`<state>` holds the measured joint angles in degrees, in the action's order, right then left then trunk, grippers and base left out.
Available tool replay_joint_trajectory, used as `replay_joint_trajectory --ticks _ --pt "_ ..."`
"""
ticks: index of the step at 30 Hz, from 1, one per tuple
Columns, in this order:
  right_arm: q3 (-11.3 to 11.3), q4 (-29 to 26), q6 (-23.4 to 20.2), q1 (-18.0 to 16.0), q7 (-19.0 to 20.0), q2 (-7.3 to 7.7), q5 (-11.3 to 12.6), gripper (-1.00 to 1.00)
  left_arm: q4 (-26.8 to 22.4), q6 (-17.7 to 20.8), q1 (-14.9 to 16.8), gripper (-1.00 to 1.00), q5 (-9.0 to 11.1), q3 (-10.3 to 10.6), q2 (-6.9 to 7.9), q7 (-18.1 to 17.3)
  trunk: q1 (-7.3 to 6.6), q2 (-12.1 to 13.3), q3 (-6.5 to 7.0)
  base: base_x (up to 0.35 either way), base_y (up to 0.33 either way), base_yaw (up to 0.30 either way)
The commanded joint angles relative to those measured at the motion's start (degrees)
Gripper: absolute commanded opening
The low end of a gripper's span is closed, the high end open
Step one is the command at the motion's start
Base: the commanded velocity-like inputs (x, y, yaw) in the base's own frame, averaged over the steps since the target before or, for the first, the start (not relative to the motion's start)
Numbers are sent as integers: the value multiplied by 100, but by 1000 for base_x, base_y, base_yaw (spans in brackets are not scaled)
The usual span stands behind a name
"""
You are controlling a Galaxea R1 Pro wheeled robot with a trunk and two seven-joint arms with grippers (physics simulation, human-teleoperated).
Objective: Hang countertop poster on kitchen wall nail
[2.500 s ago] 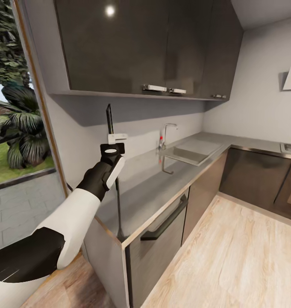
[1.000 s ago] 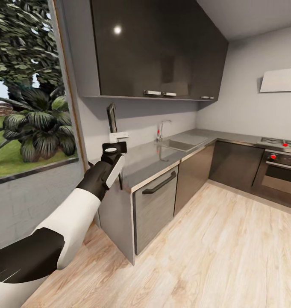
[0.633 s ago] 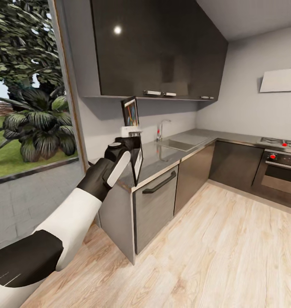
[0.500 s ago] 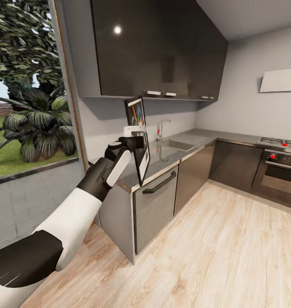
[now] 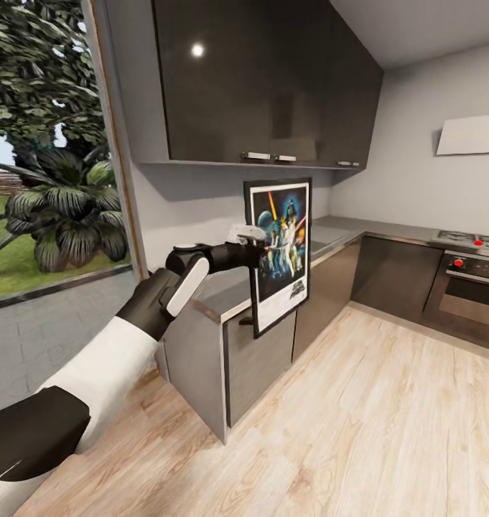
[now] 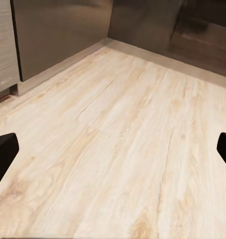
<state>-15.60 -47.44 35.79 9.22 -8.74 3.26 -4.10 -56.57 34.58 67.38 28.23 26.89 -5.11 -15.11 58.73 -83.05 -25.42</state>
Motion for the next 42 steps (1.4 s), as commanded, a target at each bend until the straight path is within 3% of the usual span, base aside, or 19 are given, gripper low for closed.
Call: replay_joint_trajectory --ticks 1,2,5,7,8,9,10,12,14,16,21,22,23,26,30,35,36,38,42 --pt "1 26 -2 -4 -38 2 -70 100 3 30 2 -100 12 5 99 -280 0 -3 -5 0 0 0" --pt "11 162 -9 -27 -15 17 -133 100 15 33 -3 -100 9 70 465 -1263 0 -3 -5 0 0 0" --pt "38 286 -65 -50 170 64 -178 100 25 27 -10 -100 8 136 786 -2191 0 -3 -5 0 0 0" --pt "62 358 -147 -63 884 156 -277 100 36 20 -77 -100 5 160 1049 -3004 0 -3 -5 0 0 0" --pt "59 369 -162 -66 1119 197 -294 100 39 17 -117 -100 4 163 1108 -3175 0 -3 -5 0 0 0" --pt "52 393 -195 -72 1667 344 -321 100 46 -14 -249 -100 1 170 1269 -3601 0 -3 -5 0 0 0" --pt "51 403 -208 -74 1891 440 -330 100 62 -62 -323 -100 0 172 1354 -3871 0 -3 -5 0 0 0" --pt "53 409 -216 -79 2034 506 -337 100 111 -122 -373 -100 -4 174 1414 -4162 0 -3 -5 0 0 0" --pt "67 401 -248 -95 2189 577 -358 100 357 -250 -426 -100 -18 175 1481 -4677 0 -3 -5 0 0 0" --pt "82 314 -540 -170 2417 613 -375 100 647 -479 -448 -100 -24 178 1523 -5015 0 -3 -5 0 0 0" --pt "59 -38 -1278 -434 3585 718 -379 100 1042 -851 -459 -100 -21 200 1550 -5357 0 -3 -5 0 0 0" --pt "55 -153 -1482 -529 3874 785 -378 100 1099 -894 -461 -100 -21 201 1553 -5462 0 -3 -5 0 0 0" --pt "50 -447 -2092 -752 4441 935 -363 100 1173 -954 -462 -100 -21 204 1556 -5651 0 -3 -5 0 0 0" --pt "49 -719 -2642 -1103 5158 1053 -368 100 1192 -977 -462 -100 -22 209 1557 -5726 0 -3 -5 0 0 0" --pt "48 -819 -3122 -1466 5824 1170 -372 100 1197 -983 -463 -100 -21 249 1557 -5750 0 -3 -5 0 0 0" --pt "48 -879 -3581 -1903 6486 1323 -371 100 1198 -987 -486 -100 -15 612 1557 -5763 0 -3 -5 0 0 0" --pt "48 -886 -3632 -2002 6714 1383 -372 100 1199 -987 -490 -100 -13 689 1556 -5766 0 -3 -5 0 0 0" --pt "46 -882 -3873 -2297 7593 1660 -362 100 1200 -991 -495 -100 -12 801 1552 -5800 0 -3 -5 0 0 0" --pt "20 -883 -4411 -2543 8394 1959 -343 100 1201 -998 -499 -100 -13 950 1553 -6081 0 -3 -5 0 0 0"
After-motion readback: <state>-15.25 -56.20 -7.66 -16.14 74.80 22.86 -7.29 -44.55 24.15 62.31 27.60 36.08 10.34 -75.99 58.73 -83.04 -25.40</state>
